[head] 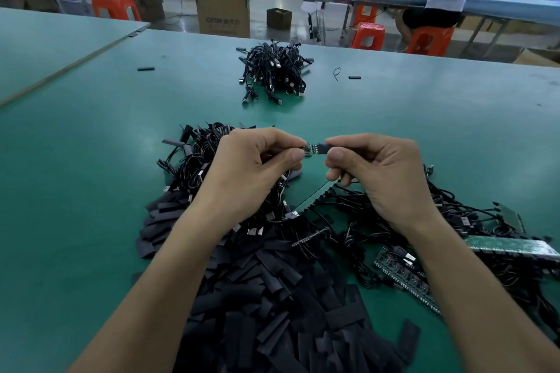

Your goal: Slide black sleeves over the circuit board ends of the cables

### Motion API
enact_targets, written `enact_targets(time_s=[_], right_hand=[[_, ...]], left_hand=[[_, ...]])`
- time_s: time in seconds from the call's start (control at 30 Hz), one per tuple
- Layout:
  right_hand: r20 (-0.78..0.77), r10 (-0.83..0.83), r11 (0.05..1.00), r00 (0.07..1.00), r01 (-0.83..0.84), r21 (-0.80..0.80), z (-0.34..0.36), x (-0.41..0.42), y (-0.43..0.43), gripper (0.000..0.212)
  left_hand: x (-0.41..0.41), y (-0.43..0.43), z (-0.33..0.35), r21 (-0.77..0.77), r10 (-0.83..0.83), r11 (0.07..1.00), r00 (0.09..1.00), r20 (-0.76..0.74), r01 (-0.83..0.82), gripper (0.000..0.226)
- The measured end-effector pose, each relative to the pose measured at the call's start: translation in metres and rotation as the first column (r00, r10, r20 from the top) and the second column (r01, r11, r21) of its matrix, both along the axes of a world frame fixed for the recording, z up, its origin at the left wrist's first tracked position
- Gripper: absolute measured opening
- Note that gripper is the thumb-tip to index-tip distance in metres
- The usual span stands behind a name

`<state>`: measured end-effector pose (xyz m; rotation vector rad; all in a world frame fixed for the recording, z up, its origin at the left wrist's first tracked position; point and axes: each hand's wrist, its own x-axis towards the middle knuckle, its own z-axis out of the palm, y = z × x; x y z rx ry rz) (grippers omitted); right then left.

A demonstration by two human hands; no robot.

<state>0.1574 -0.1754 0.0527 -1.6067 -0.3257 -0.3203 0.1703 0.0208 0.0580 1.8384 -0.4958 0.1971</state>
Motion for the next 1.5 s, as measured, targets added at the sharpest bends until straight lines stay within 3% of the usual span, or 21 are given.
enact_targets(time_s=[0.4,0.67,0.93,1.1,1.2,1.5], right_hand=[[0.002,0.039,0.999,0.999,-0.039,0.015,-0.0024,-0.0032,-0.0028,0.012],[0.085,0.03,0.964,0.996,-0.007,-0.264,0.0003,-0.0046,-0.0027,0.02],[0.053,0.075,0.982,0.996,-0.064,-0.179,-0.0011,-0.0061,0.0026,0.017],[0.04,0.001,0.991,0.999,0.004,-0.131,-0.0025,-0.0039,-0.0016,0.018],[0.043,-0.018,0.994,0.999,0.022,-0.106,-0.0036,-0.0027,-0.0021,0.019],[0.042,0.0,0.996,0.999,0.004,-0.09,-0.0035,-0.004,-0.0015,0.02]], left_hand=[[-0.0004,0.0017,0.0012,0.01,-0.027,1.0,0.999,-0.029,0.027,0.015],[-0.0018,-0.0007,-0.0008,-0.012,-0.075,0.997,0.994,-0.081,0.074,0.014],[0.0005,0.0021,-0.0015,-0.04,-0.115,0.993,0.985,-0.132,0.111,0.016],[0.0024,0.0032,-0.0056,-0.007,-0.072,0.997,0.983,-0.167,0.072,0.014],[0.005,0.0055,-0.0074,0.059,-0.003,0.998,0.991,-0.136,0.011,0.012],[0.0014,0.0047,-0.0031,0.055,-0.036,0.998,0.993,-0.11,0.043,0.011]])
